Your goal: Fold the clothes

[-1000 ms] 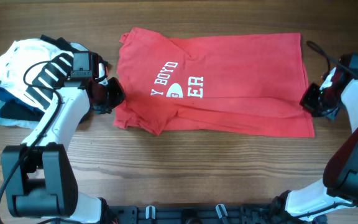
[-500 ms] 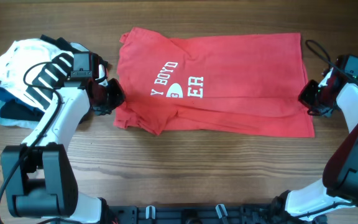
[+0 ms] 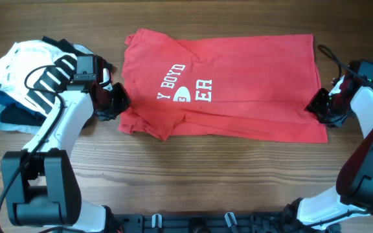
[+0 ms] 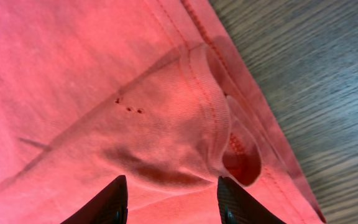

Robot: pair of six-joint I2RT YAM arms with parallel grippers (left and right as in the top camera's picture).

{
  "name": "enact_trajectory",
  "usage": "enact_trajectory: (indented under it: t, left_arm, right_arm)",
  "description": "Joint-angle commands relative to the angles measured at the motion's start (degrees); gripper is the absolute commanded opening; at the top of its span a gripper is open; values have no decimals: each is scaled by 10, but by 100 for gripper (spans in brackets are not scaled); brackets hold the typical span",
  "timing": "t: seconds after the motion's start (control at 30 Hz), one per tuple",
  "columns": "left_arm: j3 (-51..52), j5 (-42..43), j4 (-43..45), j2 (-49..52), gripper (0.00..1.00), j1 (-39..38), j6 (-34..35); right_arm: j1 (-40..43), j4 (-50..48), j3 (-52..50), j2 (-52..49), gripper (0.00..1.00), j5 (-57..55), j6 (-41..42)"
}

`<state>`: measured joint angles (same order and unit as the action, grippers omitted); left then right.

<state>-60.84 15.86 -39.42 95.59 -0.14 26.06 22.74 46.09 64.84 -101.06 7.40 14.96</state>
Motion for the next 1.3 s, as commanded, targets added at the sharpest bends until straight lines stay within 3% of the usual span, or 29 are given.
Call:
enact_trajectory:
  t: [0.0,0.4,0.57,0.67,0.8,1.13,1.17,1.27]
  left_arm:
    - [2,-9,-1,5,5,3,3]
    - [2,-9,-5,5,6,3,3]
    - [2,-9,-5,5,6,3,3]
    - [2,-9,-5,5,6,3,3]
    - [2,-9,-5,5,5,3,3]
    - [2,-9,-5,5,5,3,3]
    - [2,-9,-5,5,5,3,3]
    - [2,-9,-5,5,5,3,3]
  right_arm:
    - [-3,1,-2,-7,47,-49,3]
    - [-3,-1,-18,-7,43,-104,23]
    - [-3,-15,-35,-8,33,-104,32]
    - [-3,-16,-35,-8,33,-99,33]
    - [-3,-26,-35,-8,26,-99,33]
    - [-3,-44,-43,-8,25,-99,33]
    - [-3,-50,-49,-8,24,-99,33]
    - [-3,-73,-72,-8,4,-99,45]
